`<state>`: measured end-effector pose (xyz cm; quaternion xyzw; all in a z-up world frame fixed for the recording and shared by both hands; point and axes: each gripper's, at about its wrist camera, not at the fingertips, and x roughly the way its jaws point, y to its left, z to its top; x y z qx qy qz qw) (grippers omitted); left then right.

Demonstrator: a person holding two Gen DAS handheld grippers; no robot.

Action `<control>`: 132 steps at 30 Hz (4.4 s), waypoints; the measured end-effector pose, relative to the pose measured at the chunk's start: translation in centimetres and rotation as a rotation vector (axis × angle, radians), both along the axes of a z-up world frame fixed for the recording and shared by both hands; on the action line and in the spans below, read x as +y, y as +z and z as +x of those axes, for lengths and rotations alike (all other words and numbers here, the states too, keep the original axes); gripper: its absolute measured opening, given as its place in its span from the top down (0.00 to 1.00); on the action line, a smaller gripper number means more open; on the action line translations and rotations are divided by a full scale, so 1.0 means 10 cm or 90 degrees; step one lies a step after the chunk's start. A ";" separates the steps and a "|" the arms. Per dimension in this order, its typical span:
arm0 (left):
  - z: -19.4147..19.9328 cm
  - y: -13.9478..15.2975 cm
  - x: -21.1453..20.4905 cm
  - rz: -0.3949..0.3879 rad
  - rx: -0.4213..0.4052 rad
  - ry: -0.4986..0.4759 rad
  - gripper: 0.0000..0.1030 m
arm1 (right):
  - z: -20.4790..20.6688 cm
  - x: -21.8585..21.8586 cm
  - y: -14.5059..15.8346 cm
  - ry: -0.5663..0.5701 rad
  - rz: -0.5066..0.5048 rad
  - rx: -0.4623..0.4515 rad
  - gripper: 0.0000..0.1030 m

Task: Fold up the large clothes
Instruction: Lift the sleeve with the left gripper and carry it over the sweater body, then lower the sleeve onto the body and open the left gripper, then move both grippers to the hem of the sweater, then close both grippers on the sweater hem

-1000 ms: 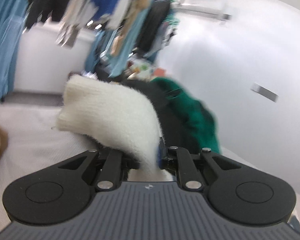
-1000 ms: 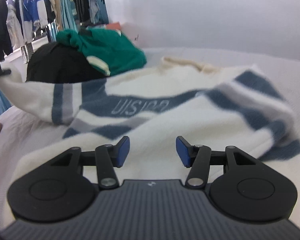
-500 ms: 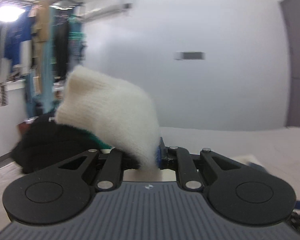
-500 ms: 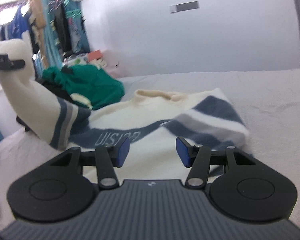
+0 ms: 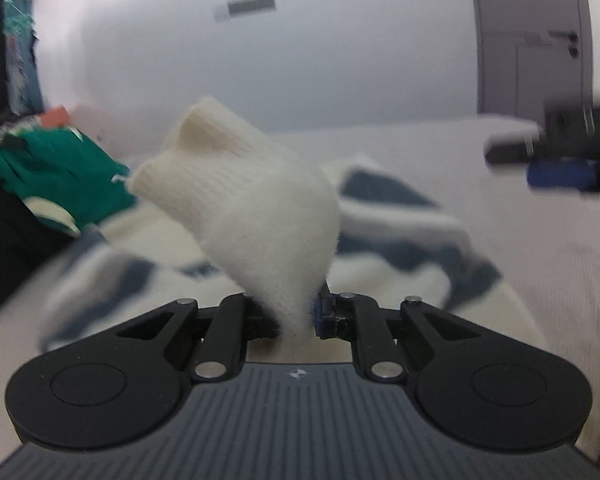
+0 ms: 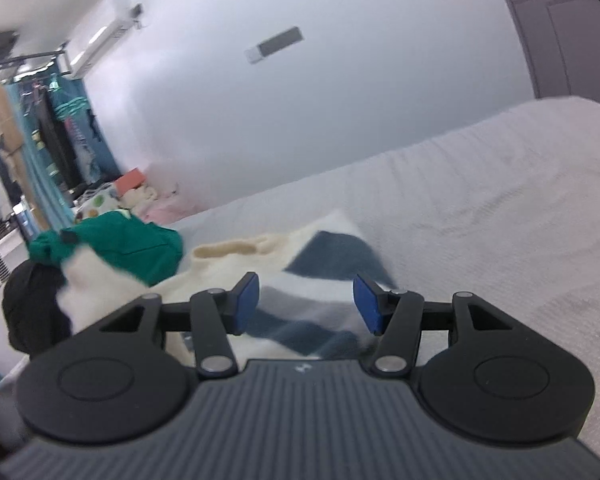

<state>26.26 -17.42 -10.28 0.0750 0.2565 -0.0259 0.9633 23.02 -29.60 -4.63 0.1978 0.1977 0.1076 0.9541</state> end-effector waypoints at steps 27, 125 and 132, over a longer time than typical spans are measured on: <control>-0.59 0.19 0.58 -0.180 0.050 -0.106 0.26 | -0.01 0.17 0.03 0.052 -0.005 -0.021 0.46; -2.06 -0.32 2.82 -0.578 0.246 0.343 0.27 | -0.69 0.08 -0.63 0.227 0.112 0.406 0.21; -2.17 -0.38 2.76 -0.651 0.243 0.320 0.51 | -0.75 0.03 -0.59 0.292 0.209 0.375 0.21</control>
